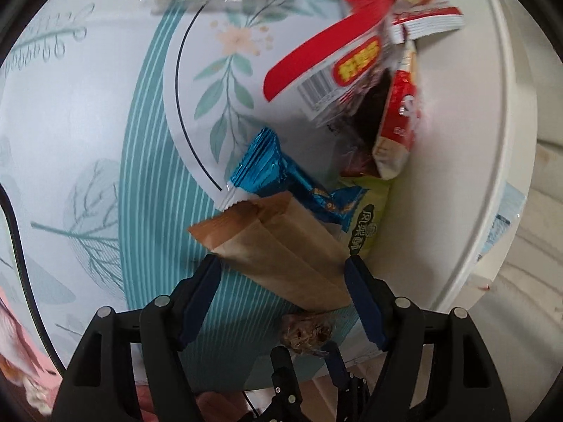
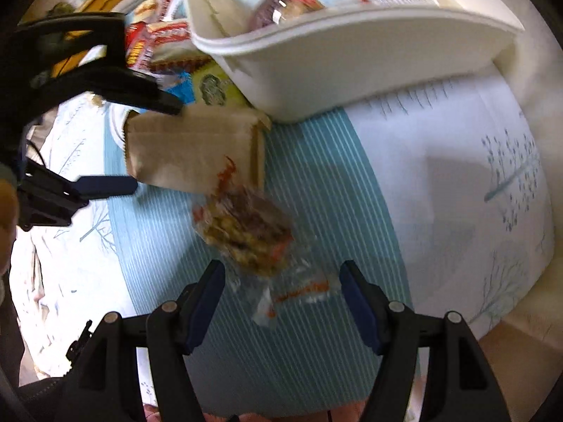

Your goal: Organize snacks

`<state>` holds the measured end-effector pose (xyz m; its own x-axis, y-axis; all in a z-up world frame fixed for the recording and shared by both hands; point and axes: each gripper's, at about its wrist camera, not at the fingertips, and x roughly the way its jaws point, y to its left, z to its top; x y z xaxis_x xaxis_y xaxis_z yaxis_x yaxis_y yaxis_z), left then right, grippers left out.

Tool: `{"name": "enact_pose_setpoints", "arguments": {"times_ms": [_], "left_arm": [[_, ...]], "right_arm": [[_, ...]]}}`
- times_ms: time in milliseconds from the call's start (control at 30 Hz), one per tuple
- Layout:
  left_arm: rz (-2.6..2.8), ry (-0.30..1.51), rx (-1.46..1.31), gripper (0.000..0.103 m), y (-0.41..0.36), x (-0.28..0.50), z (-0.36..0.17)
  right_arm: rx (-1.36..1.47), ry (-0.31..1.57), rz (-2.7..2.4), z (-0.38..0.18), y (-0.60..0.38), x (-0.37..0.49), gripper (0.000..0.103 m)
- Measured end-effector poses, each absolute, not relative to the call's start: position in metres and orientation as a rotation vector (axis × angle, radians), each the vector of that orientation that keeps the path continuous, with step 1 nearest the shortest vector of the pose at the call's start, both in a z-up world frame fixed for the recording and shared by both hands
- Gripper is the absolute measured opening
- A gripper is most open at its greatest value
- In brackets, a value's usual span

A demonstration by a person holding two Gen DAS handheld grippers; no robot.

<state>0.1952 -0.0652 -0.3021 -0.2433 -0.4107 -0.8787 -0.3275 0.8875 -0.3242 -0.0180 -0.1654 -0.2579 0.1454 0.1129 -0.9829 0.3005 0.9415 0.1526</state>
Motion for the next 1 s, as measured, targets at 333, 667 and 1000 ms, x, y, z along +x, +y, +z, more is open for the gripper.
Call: {"name": "enact_pose_setpoints", "arguments": {"times_ms": [333, 667, 1000], "left_arm": [[-0.001, 1.853, -0.637, 0.075, -0.071, 0.183, -0.32], [0.154, 1.839, -0.719, 0.068, -0.071, 0.178, -0.324], [0.177, 1.811, -0.791, 0.058, -0.079, 0.152, -0.326]], "right_arm": [[0.237, 1.385, 0.0, -0.258, -0.15, 0.006, 0.067], [0.178, 1.421, 0.11, -0.26, -0.143, 0.021, 0.051], [0.252, 1.484, 0.133, -0.262, -0.186, 0.027, 0.05]]}}
